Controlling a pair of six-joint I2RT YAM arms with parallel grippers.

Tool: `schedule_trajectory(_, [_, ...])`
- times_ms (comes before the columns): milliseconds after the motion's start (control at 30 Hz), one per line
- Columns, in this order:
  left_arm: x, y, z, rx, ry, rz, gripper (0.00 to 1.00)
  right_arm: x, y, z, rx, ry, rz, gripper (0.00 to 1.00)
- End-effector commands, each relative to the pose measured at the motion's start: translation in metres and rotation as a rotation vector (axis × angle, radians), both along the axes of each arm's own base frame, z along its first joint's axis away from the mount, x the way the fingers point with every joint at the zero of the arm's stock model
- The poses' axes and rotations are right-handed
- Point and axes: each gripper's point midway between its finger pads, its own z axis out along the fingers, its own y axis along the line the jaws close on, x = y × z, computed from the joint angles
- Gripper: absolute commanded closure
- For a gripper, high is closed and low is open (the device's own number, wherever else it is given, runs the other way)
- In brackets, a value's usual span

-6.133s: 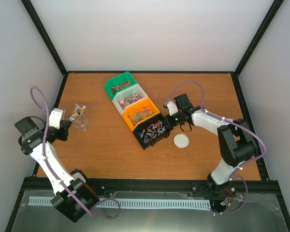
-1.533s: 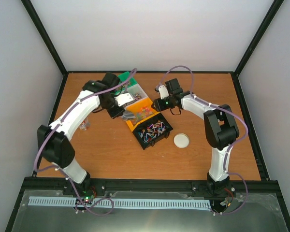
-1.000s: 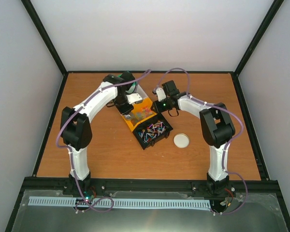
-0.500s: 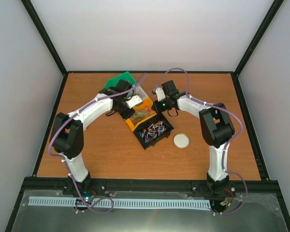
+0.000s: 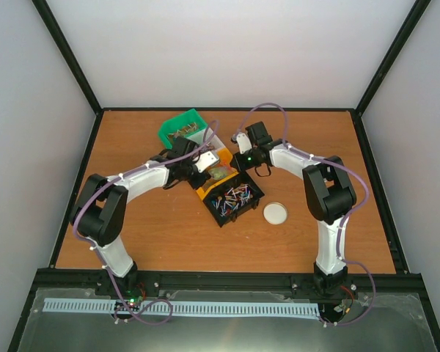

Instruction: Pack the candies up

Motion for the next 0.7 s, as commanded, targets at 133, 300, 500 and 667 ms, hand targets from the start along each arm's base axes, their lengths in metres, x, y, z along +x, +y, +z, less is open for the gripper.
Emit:
schedule_trajectory(133, [-0.005, -0.018, 0.020, -0.157, -0.073, -0.031, 0.99, -0.021, -0.009, -0.008, -0.034, 0.042, 0.089, 0.97])
schedule_trajectory(300, [-0.022, -0.002, 0.036, -0.203, -0.128, -0.012, 0.99, -0.015, -0.024, -0.007, -0.032, 0.050, 0.062, 0.97])
schedule_trajectory(500, [-0.030, 0.006, 0.044, -0.233, -0.162, 0.007, 0.99, -0.024, -0.025, -0.008, -0.012, 0.068, 0.098, 0.97])
schedule_trajectory(667, [-0.038, 0.014, 0.051, -0.261, -0.186, 0.016, 0.99, -0.028, -0.025, -0.008, -0.005, 0.082, 0.103, 0.97])
